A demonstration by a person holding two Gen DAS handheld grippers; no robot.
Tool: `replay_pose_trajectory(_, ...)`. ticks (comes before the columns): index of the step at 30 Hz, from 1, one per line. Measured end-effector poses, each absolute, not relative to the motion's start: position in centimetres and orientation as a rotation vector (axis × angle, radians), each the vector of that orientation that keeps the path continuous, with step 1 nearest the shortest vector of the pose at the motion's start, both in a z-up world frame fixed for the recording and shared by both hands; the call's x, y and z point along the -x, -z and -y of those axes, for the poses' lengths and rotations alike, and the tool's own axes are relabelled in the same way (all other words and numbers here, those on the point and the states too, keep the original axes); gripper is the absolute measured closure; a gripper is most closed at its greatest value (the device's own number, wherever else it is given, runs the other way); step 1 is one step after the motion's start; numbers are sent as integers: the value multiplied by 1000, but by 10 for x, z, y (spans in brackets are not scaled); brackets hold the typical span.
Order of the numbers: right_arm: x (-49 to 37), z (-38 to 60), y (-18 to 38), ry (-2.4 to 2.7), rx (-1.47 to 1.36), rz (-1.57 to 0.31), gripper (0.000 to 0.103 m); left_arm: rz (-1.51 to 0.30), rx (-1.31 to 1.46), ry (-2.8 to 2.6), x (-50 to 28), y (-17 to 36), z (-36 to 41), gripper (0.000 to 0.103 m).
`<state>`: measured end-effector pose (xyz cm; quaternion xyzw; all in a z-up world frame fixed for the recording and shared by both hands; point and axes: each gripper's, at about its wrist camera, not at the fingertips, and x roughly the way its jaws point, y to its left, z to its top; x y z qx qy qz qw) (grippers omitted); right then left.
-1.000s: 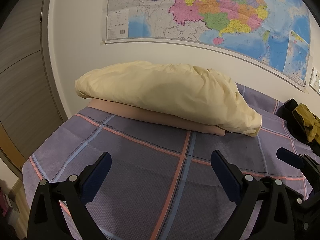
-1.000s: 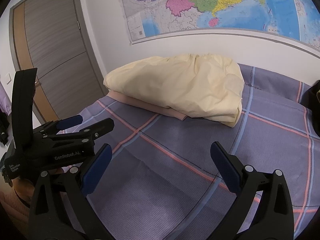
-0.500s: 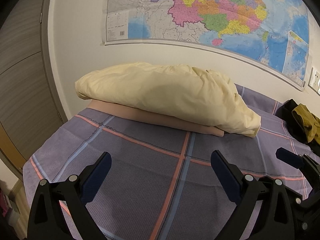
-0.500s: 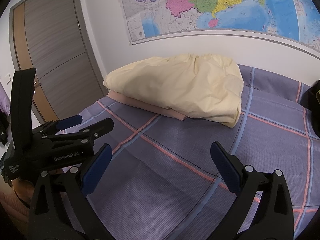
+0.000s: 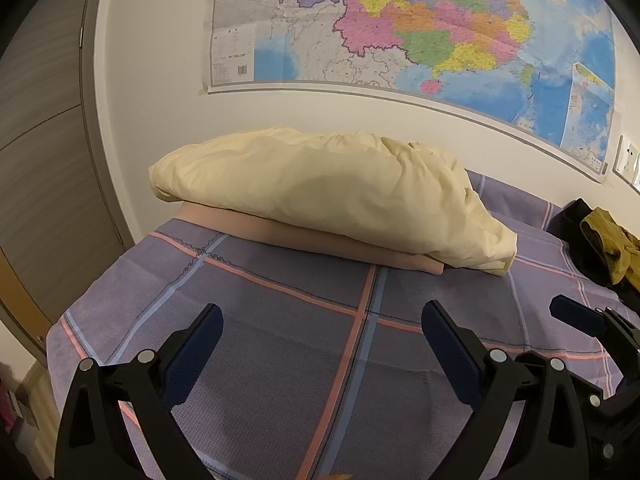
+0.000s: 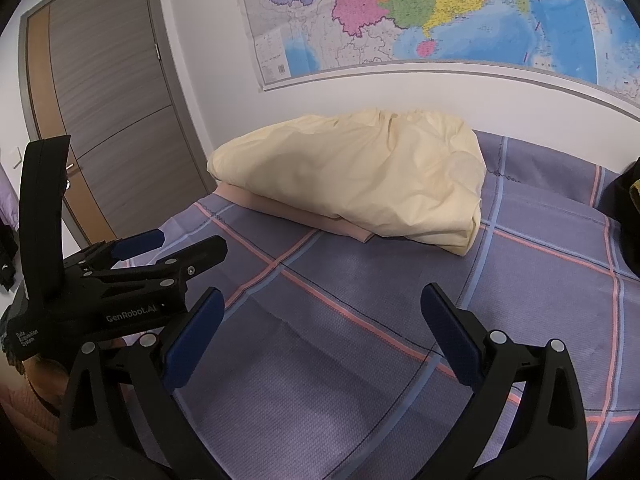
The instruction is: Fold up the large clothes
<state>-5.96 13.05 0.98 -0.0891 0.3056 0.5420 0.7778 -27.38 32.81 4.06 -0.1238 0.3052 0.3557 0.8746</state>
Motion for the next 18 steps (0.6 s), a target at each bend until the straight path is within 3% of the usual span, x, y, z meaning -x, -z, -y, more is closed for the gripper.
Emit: replay_pose_trajectory(18,58,-109,-17,-1125,171,-631,6,-651,281,-688,264,-41,-319,7)
